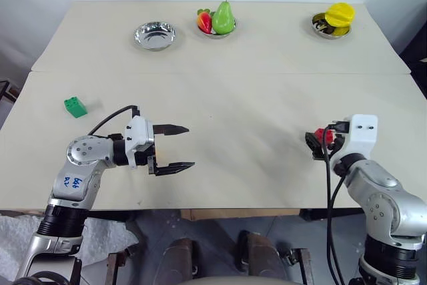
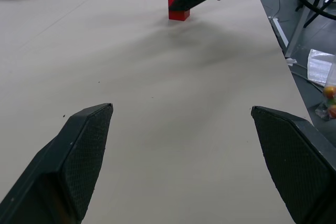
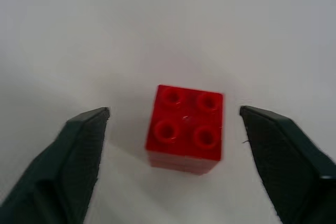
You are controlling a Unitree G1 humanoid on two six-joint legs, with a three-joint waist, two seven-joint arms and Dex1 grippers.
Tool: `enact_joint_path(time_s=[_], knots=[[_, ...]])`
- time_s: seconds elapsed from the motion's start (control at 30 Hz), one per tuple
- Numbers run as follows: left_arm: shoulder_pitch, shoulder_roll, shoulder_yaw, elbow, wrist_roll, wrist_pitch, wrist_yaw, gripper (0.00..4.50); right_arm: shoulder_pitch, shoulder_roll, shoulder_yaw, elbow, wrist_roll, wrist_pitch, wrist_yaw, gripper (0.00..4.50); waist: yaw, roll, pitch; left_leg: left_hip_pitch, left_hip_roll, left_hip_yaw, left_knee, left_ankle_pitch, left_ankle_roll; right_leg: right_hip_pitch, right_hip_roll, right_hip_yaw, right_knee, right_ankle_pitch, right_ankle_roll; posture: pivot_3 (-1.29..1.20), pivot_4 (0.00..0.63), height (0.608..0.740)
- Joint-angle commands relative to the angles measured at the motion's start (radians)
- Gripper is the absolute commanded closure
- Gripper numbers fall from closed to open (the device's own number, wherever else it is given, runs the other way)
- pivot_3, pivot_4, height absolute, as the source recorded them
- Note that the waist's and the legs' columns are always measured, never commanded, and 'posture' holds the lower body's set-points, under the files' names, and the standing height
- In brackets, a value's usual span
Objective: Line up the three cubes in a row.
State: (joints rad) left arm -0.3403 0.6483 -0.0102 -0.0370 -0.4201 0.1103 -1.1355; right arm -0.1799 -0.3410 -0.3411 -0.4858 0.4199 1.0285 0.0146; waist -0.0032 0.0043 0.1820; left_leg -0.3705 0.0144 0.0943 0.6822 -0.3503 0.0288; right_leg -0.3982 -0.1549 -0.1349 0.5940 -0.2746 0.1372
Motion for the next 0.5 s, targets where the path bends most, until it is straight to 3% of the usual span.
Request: enact_joint_path(time_s=[0.03,0.17,0.3,0.43,0.5], knots=[[-0.005,0.014,0.02,-0.036,-0.002,-0.006,-0.003,0.0,-0.014,0.006,-0.006,-0.012,-0.011,-0.014,-0.006,1.7,0.001,0.0,0.0,0.0,0.0,0.0,0.0,0.0,0.0,0.0,0.0,0.0,0.0,0.0,0.0,0.0,0.15,0.74],[-0.001,0.019,0.025,-0.045,-0.004,-0.007,-0.002,0.0,-0.026,0.011,-0.025,-0.011,-0.002,0.01,-0.009,3.0,0.0,0.0,0.0,0.0,0.0,0.0,0.0,0.0,0.0,0.0,0.0,0.0,0.0,0.0,0.0,0.0,0.15,0.74],[0.003,0.026,0.049,-0.048,-0.011,-0.005,0.007,0.0,-0.081,-0.073,-0.002,0.021,0.045,0.015,0.119,3.01,-0.001,0.0,0.0,0.0,0.0,0.0,0.0,0.0,0.0,0.0,0.0,0.0,0.0,0.0,0.0,0.0,0.15,0.74],[0.006,0.027,0.069,-0.053,-0.029,0.007,0.013,0.0,-0.172,-0.236,0.147,0.128,0.076,-0.127,0.455,3.01,-0.004,0.0,0.0,0.0,0.0,0.001,0.0,0.0,0.0,-0.001,0.001,0.001,0.0,0.0,0.0,0.0,0.15,0.74],[0.005,0.029,0.077,-0.054,-0.033,0.01,0.011,0.0,-0.242,-0.279,0.228,0.223,0.065,-0.313,0.689,3.01,-0.007,0.0,0.0,0.0,0.001,0.001,0.0,-0.001,0.0,-0.001,0.002,0.001,-0.001,0.0,0.0,0.0,0.15,0.74]])
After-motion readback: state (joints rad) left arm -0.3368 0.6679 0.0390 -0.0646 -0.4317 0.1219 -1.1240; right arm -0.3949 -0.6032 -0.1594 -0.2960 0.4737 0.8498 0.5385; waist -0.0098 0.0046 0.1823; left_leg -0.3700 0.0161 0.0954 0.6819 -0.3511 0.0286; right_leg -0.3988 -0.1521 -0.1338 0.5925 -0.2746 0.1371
